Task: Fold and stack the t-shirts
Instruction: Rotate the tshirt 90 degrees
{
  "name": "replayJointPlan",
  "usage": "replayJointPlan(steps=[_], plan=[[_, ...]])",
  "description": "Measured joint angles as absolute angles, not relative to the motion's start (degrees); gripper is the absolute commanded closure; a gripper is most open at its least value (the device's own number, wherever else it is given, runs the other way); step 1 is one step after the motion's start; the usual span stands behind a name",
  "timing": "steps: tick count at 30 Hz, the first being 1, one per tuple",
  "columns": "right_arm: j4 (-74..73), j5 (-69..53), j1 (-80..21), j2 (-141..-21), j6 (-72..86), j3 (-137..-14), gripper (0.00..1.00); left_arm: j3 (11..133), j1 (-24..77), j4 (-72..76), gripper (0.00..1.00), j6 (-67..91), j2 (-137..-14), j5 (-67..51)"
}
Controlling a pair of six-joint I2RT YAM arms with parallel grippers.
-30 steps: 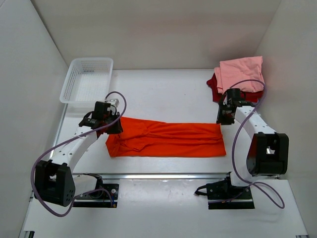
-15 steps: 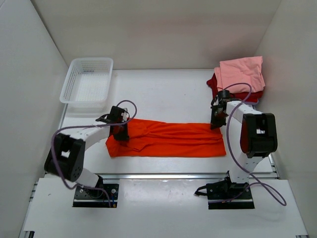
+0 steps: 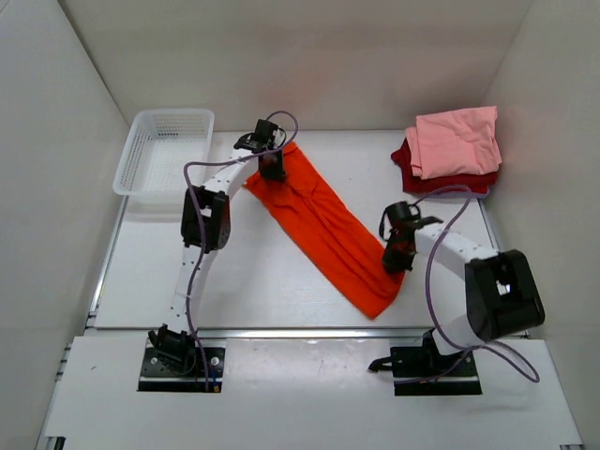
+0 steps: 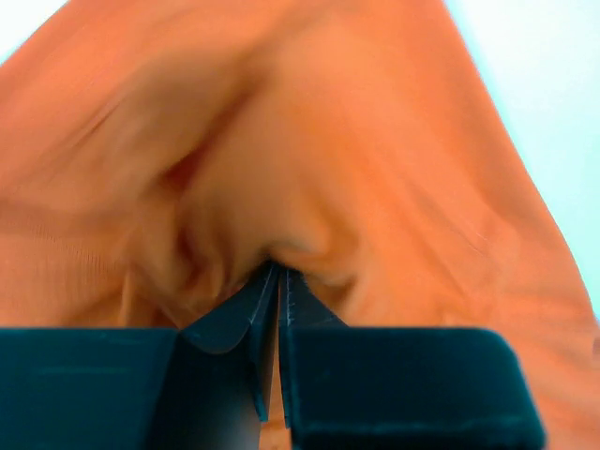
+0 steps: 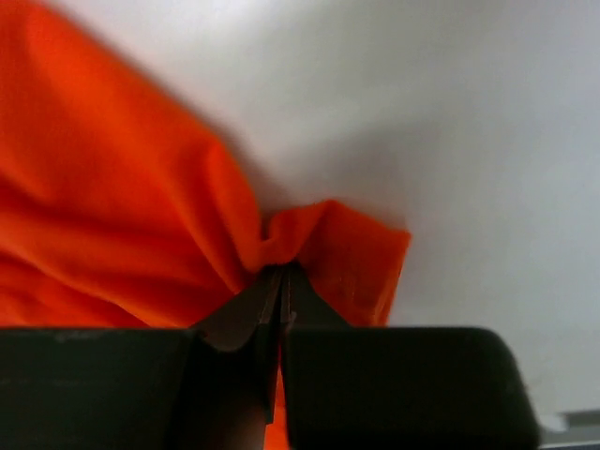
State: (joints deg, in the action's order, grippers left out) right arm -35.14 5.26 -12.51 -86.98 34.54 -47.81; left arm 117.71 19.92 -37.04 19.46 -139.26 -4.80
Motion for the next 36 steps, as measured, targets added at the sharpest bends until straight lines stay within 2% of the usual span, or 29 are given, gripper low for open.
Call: replayJointPlan(steps=[3, 4, 6, 9, 13, 16, 28, 33, 36], plan=[[-35.1, 5.1, -20.1, -81.9, 42.7, -42.9, 1.00, 147.9, 20.0, -44.9, 0.84, 18.4, -156.4, -7.1], [-34.9, 4.9, -23.1, -80.0, 45.9, -41.1, 1.00, 152.9, 20.0, -44.7, 0.85, 18.4, -159.7, -8.2], [-33.2, 4.3, -27.5, -77.0, 51.7, -38.0, 0.99, 150.1, 19.9, -42.9, 0.81, 18.3, -158.6, -9.9], [-29.9, 2.8, -32.9, -74.3, 59.9, -34.9, 1.00, 142.7, 20.0, -40.8, 0.81, 17.9, -154.6, -10.5], [-25.8, 1.6, -39.4, -74.9, 66.8, -33.9, 1.00, 149.9, 20.4, -42.5, 0.82, 18.3, -158.3, -11.0], [-24.2, 0.3, -43.4, -77.9, 68.9, -35.8, 1.00, 147.7, 20.2, -38.9, 0.83, 19.6, -158.0, -12.3], [-22.4, -5.3, -46.7, -77.8, 68.6, -34.4, 1.00, 147.9, 19.2, -34.5, 0.83, 23.0, -158.8, -14.7], [-29.6, -2.7, -51.9, -81.0, 66.6, -40.1, 1.00, 147.6, 18.4, -33.7, 0.63, 24.1, -158.1, -15.7], [-34.5, 1.8, -55.4, -81.1, 65.4, -43.9, 0.98, 147.6, 18.1, -35.7, 0.59, 23.8, -156.0, -17.0]])
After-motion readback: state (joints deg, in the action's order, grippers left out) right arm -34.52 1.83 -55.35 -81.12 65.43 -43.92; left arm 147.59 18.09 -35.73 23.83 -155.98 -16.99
